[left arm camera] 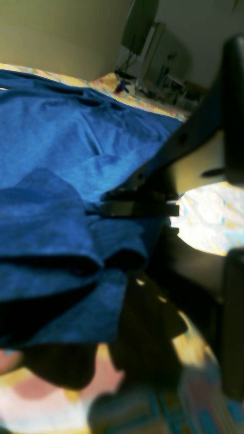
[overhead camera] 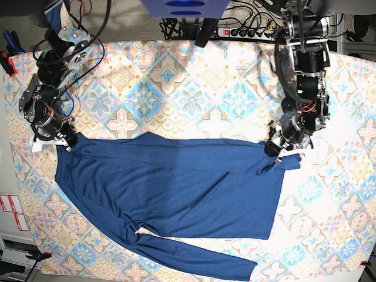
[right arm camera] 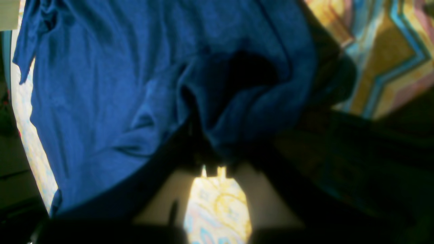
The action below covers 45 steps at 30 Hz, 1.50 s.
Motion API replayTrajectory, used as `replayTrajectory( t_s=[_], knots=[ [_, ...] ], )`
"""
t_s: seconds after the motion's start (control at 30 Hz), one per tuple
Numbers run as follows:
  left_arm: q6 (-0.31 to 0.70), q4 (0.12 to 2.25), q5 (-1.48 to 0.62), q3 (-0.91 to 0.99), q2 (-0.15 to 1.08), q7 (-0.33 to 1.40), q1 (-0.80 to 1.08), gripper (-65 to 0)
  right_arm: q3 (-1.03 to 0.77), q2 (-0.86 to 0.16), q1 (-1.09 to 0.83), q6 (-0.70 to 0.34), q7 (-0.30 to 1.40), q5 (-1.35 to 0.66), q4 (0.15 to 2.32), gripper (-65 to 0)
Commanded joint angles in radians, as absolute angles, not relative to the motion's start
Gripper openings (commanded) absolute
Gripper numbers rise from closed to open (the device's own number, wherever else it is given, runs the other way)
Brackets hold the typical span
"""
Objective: Fold the T-shirt properly
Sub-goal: 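Pull both held hem corners toward the robot, sliding the shirt along, then open both grippers and release the shirt edge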
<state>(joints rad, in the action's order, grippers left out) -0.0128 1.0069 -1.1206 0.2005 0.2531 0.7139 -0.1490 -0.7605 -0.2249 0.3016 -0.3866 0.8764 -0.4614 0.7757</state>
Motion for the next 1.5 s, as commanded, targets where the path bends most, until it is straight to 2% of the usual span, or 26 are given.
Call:
replayTrajectory(
  t_s=[0.0, 0.2, 0.4, 0.63, 1.03, 1.17, 1.47],
  knots=[
    [-0.004, 1.041, -1.127, 0.203, 0.272, 0.702, -0.160, -65.0, -0.780, -0.246, 0.298, -0.410, 0.871, -0.479, 0.796, -64.4],
    [-0.004, 1.081, -1.132, 0.200, 0.346, 0.704, -0.117, -65.0, -0.822, -0.246, 0.216, -0.446, 0.906, -0.479, 0.918, -64.5],
    [-0.002, 1.184, -1.133, 0.208, 0.358, 0.797, -0.047, -65.0, -0.822, -0.246, 0.137, -0.449, 0.954, -0.486, 1.052, -64.5],
    [-0.002, 1.328, -1.135, 0.208, 0.358, 0.808, 0.110, -65.0, -0.822, -0.246, 0.001, -0.449, 1.006, -0.619, 1.147, -64.5],
    [-0.002, 1.575, -1.135, 0.265, 0.357, 0.809, 0.401, -65.0, -0.822, -0.246, -0.168, -0.452, 1.006, -0.664, 1.170, -64.5],
    [-0.002, 1.581, -1.135, 0.266, 0.358, 0.809, 0.450, -65.0, -0.822, -0.246, -0.229, -0.452, 1.006, -0.743, 1.170, -64.5],
    [-0.002, 1.581, -1.132, 0.266, 0.358, 0.809, 0.498, -65.0, -0.823, -0.260, -0.239, -0.452, 1.000, -0.750, 1.170, -64.3]
  ],
)
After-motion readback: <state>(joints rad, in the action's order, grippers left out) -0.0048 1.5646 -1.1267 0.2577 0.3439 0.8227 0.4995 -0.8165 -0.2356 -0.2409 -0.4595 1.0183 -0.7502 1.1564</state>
